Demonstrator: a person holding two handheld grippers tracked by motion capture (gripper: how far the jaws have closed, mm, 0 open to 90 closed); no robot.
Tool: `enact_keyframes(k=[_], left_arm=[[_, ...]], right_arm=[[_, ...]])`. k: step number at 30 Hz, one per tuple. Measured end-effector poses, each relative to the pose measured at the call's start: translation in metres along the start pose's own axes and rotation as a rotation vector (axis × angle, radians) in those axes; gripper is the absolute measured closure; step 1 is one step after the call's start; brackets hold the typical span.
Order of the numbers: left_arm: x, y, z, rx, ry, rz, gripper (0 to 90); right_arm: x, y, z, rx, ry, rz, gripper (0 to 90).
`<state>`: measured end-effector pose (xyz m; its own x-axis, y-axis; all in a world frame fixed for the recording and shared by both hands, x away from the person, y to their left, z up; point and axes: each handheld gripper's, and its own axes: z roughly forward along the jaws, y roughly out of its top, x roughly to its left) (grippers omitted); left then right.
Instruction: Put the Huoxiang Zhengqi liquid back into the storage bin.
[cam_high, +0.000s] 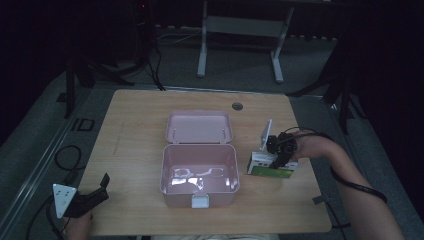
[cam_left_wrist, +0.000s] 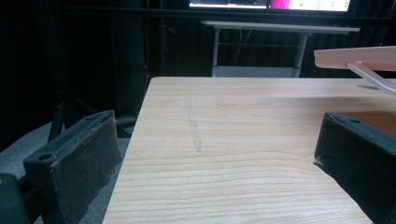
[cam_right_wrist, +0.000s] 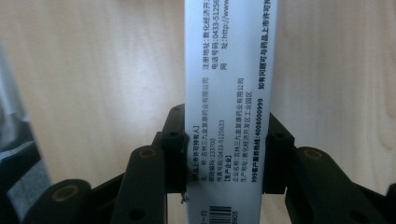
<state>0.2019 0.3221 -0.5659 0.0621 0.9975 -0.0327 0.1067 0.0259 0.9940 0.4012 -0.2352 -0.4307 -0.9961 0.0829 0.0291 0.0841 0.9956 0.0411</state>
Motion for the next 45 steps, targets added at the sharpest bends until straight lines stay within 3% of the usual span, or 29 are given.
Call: enact_keyframes(k=[13,20,24,31,35,45], left_arm=[[0.000,0.000,0.000,0.002,0.002,0.000,0.2],[0.000,0.000,0.000,0.001,0.002,0.000,0.2],[0.000,0.000,0.000,0.001,0.002,0.000,0.2],[0.000,0.000,0.000,-0.001,0.001,-0.002,0.2],[0.000,0.000,0.000,0.001,0.000,-0.001,0.2],[0.000,0.000,0.000,-0.001,-0.001,-0.003,0.2]], right_arm=[[0.031,0.002,-0.024,-0.016,-0.008,-0.024,61.6],[0.045,0.010,-0.052,-0.011,-0.019,-0.023,61.7],[0.052,0.018,-0.073,-0.025,-0.041,-0.028,61.7],[0.058,0.035,-0.096,-0.032,-0.061,-0.051,61.7],[0.061,0.043,-0.102,-0.035,-0.062,-0.062,61.7],[0.070,0.083,-0.116,-0.046,-0.074,-0.125,61.6]])
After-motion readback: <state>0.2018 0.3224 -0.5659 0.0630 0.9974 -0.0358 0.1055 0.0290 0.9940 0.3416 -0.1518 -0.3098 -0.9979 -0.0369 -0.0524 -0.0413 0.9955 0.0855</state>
